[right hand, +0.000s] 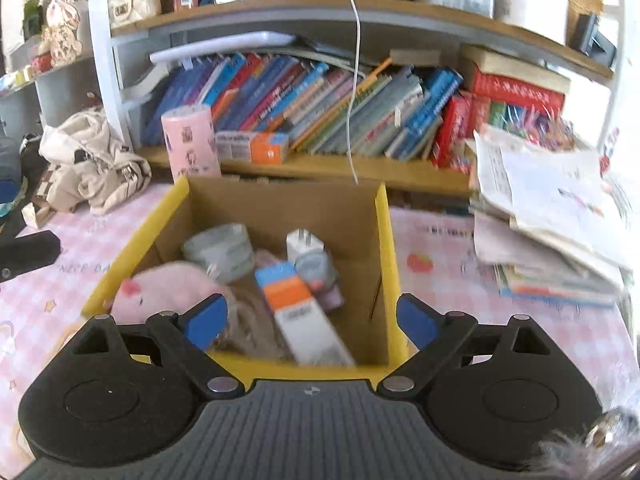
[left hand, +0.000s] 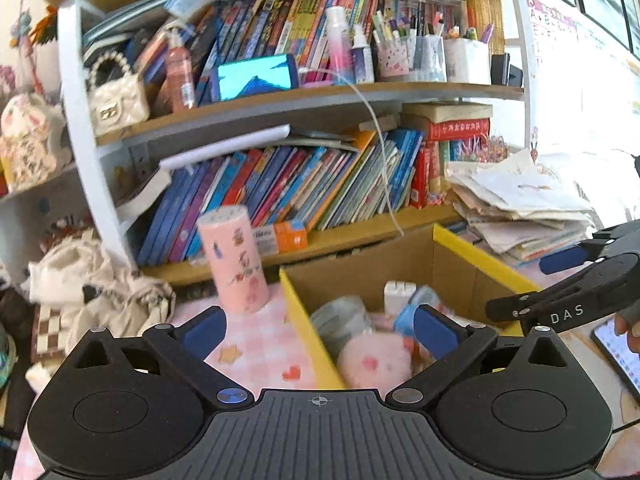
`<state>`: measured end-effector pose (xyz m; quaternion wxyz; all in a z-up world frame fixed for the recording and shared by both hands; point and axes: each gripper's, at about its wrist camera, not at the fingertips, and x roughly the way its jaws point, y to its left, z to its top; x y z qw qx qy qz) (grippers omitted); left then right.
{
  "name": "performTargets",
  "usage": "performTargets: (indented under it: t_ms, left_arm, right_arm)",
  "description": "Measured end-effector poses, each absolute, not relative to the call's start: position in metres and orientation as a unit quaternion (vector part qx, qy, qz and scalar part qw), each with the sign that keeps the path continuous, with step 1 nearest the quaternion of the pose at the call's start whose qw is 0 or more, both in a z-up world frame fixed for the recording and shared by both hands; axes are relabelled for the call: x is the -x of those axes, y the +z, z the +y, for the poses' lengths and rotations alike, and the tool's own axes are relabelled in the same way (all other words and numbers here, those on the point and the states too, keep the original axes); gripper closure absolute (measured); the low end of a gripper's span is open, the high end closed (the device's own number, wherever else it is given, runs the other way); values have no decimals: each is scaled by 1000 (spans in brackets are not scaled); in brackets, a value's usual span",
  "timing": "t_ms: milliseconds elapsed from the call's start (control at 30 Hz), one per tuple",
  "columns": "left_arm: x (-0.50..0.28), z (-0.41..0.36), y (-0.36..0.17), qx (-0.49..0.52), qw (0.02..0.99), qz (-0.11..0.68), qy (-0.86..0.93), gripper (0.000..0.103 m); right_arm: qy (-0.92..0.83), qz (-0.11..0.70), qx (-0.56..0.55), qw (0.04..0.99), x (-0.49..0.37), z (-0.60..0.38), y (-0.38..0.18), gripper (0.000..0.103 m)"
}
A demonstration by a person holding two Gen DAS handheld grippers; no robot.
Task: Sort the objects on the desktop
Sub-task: 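Withdraw both open tools up and away from the yellow box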
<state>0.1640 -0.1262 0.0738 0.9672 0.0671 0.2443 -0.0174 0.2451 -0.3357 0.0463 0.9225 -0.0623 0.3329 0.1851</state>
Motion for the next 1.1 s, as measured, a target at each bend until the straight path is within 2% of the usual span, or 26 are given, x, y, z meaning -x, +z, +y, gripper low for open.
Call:
performTargets:
  t_ms: [600,1100]
  left_arm:
    - [-84,-90,25,-19,951,308,-10,2]
    - [-54,-74,18,-17,946,323,-26,0]
  right_arm:
    - [97,375,48,921,-122,-292,0,3]
    - [86,379,71,919,-81,-265,-3,0]
